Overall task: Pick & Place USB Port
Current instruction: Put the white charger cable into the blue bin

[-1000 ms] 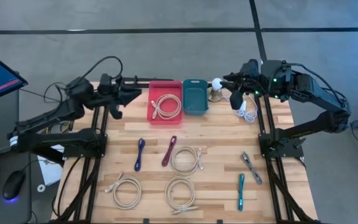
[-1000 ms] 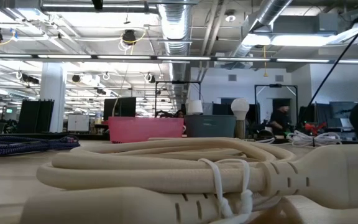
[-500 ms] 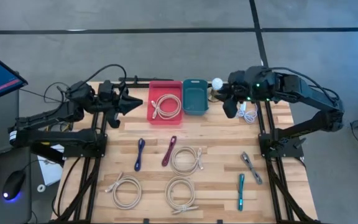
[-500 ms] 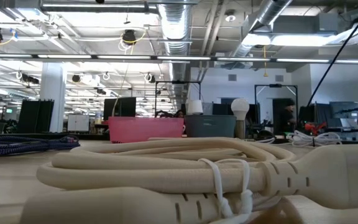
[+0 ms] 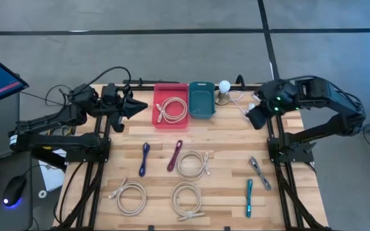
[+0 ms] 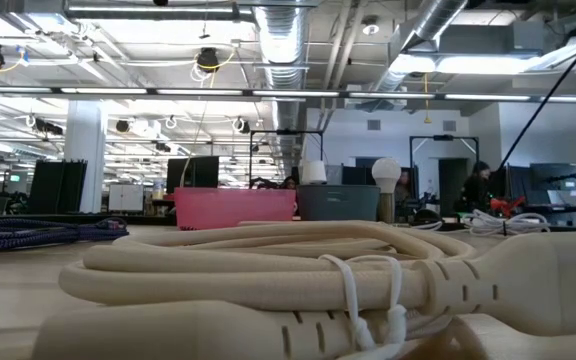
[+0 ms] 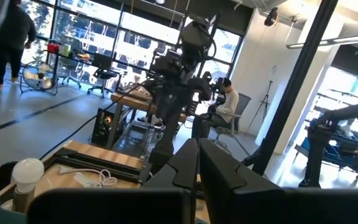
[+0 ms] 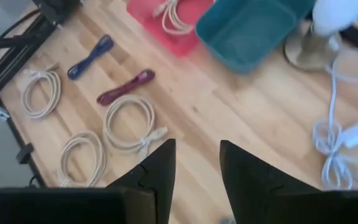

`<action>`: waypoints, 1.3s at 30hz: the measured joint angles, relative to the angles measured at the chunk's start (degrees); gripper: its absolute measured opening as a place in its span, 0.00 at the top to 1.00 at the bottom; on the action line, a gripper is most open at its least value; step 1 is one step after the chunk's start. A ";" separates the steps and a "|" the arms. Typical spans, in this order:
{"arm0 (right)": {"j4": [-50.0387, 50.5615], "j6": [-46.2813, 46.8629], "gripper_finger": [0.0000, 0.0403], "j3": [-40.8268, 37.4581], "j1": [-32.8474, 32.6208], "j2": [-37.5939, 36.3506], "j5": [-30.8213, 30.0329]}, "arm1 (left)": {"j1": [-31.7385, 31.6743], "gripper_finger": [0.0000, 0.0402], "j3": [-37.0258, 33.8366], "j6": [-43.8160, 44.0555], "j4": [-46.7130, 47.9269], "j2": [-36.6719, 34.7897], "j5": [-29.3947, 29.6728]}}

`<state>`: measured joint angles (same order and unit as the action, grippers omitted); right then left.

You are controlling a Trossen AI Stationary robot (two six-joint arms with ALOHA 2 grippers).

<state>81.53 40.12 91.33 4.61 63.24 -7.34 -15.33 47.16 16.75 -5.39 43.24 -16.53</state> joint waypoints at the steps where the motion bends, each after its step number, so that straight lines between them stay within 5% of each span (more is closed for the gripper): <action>1: 0.83 1.38 0.71 0.00 -0.73 -0.32 0.01 | 0.00 0.96 0.00 0.00 0.00 0.01 0.00; 7: 9.00 10.70 0.71 -0.04 -6.23 -0.66 0.10 | 0.00 0.96 0.00 -0.01 0.00 0.00 0.00; 25: 8.49 25.61 0.71 -0.61 -20.28 5.80 9.02 | 0.00 0.96 -0.02 -0.02 0.00 0.01 0.02; 39: 8.36 27.48 0.71 -0.62 -27.94 15.13 10.58 | 0.00 0.96 -0.02 -0.02 0.00 0.01 0.00</action>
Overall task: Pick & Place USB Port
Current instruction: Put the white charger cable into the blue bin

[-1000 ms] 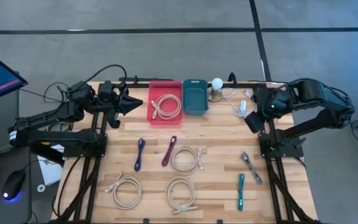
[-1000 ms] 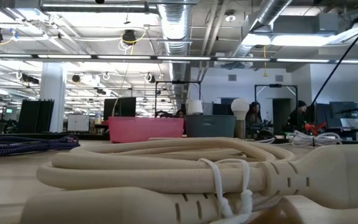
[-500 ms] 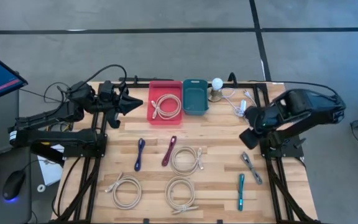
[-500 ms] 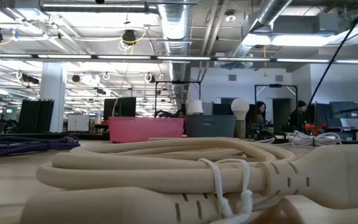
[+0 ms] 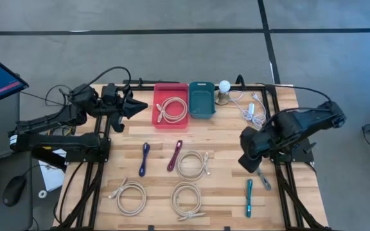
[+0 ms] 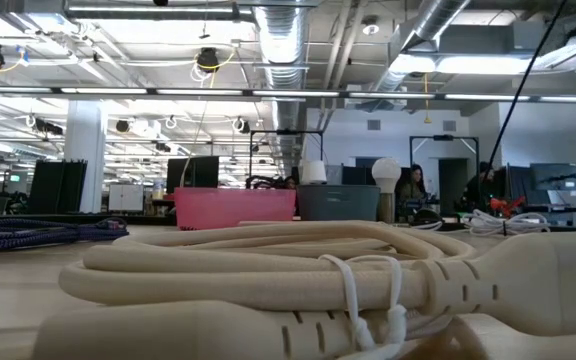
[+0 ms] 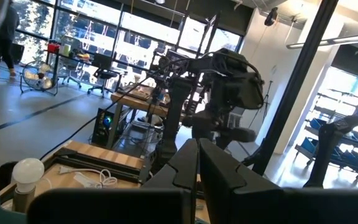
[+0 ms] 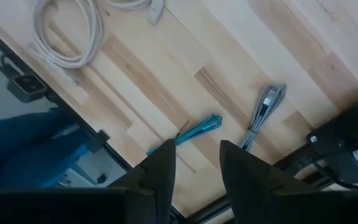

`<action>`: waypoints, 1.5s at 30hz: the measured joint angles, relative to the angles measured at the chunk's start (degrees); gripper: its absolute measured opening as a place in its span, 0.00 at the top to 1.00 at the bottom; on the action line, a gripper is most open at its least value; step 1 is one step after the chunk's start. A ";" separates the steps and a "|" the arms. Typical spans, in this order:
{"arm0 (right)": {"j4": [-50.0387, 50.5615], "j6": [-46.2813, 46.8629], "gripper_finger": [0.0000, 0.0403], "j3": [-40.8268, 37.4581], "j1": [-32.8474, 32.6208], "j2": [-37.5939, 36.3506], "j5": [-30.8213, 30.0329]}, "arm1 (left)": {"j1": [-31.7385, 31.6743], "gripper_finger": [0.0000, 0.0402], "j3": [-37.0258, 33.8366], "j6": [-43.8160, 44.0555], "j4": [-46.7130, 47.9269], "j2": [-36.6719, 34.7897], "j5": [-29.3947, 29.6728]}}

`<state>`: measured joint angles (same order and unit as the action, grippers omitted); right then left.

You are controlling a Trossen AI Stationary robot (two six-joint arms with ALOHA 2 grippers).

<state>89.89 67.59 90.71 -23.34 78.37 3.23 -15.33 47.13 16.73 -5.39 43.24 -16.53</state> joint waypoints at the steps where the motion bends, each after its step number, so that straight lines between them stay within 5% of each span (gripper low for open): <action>1: -0.21 0.00 0.71 -0.01 -0.40 0.68 0.01 | 0.00 0.96 0.00 0.00 -0.01 0.00 0.00; 29: 0.11 -7.09 0.71 -0.04 -4.77 20.14 -0.20 | 0.00 0.96 -0.02 0.02 0.00 0.00 -0.02; 45: 0.14 -8.00 0.71 -0.04 -4.45 19.85 -1.02 | -0.01 0.96 -0.02 0.01 0.21 -0.01 -1.70</action>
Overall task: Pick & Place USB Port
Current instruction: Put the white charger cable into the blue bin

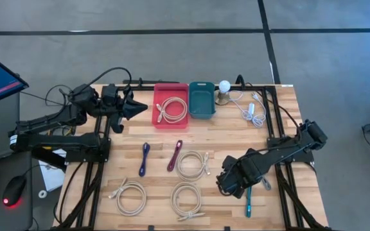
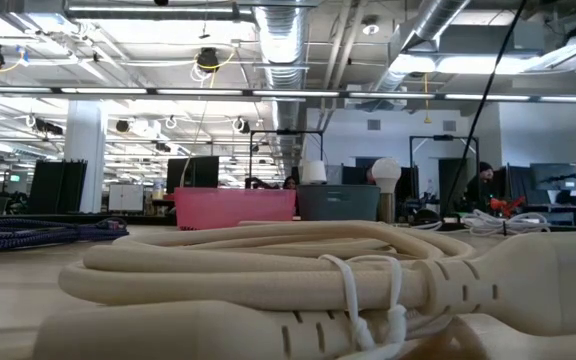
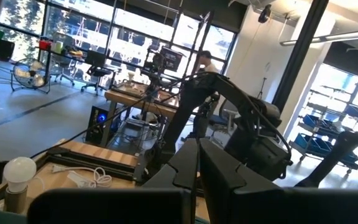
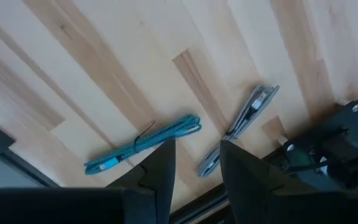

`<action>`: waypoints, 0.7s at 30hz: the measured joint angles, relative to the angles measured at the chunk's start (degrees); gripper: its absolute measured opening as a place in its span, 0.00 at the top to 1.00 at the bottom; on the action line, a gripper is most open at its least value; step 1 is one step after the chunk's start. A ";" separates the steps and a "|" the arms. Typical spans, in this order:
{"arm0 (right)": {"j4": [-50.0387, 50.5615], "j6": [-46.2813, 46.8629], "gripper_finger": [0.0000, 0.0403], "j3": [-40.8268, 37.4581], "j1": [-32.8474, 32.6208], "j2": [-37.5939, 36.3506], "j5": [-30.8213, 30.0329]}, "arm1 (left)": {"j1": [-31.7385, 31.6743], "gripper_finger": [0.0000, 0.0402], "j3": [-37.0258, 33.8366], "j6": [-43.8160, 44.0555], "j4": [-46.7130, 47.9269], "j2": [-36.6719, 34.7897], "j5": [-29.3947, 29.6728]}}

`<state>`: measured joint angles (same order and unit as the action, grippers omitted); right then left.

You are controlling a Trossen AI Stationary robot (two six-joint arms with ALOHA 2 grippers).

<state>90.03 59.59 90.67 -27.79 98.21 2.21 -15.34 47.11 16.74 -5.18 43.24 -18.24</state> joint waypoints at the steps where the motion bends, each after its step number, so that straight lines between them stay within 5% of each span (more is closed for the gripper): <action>1: -0.03 -0.24 0.71 0.00 0.08 0.00 -0.64 | 0.00 0.96 0.00 0.02 0.01 -0.01 -0.01; 21: -0.01 -0.26 0.81 -0.02 -6.35 -21.02 -26.11 | 0.01 0.96 0.00 0.19 0.01 0.01 -0.02</action>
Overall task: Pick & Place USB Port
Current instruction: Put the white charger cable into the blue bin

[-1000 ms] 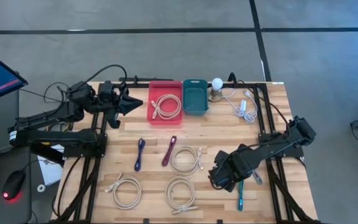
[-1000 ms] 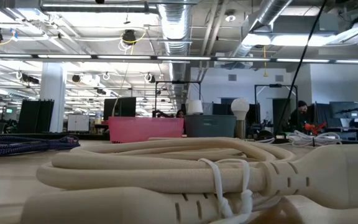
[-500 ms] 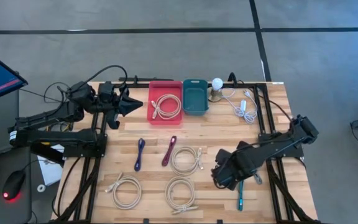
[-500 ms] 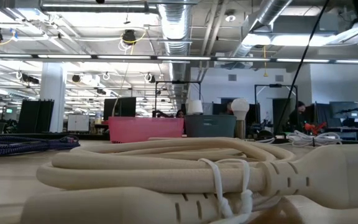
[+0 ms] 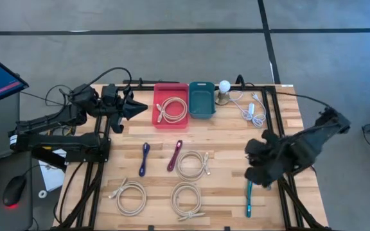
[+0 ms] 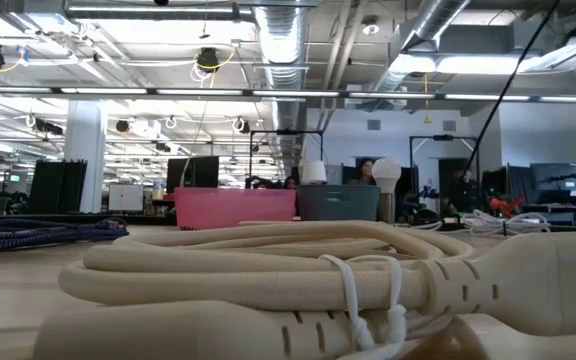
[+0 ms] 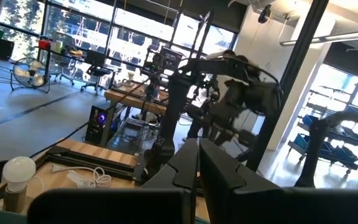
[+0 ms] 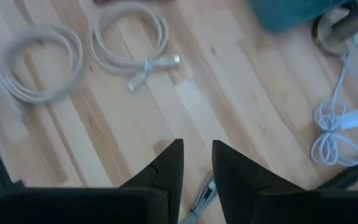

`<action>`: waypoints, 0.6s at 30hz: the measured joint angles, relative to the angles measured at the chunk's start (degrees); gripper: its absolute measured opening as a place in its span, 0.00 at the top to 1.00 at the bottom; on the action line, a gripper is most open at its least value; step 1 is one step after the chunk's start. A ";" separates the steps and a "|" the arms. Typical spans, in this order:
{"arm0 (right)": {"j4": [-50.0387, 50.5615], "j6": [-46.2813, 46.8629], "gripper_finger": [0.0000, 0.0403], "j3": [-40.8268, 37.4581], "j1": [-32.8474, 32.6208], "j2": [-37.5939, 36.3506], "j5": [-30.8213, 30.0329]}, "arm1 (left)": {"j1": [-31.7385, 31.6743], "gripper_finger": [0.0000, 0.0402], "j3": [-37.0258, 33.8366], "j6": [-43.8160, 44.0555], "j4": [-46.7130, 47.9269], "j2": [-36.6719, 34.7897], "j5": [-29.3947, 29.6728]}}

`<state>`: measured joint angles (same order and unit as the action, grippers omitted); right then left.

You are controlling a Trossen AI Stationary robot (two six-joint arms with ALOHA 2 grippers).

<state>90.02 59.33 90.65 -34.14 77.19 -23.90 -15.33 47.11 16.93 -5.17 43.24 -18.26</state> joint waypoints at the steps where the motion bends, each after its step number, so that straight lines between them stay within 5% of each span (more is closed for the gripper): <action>1: -0.12 0.42 0.81 -0.20 -0.48 -1.04 -0.53 | -0.01 0.96 0.00 0.00 0.00 0.00 0.00; 18: -4.19 21.00 0.81 -33.33 -8.76 -17.82 12.86 | -0.01 0.96 0.00 0.00 0.00 -0.01 0.22</action>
<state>85.83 80.33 57.32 -42.90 59.38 -11.05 -15.35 47.11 16.93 -5.17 43.24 -18.04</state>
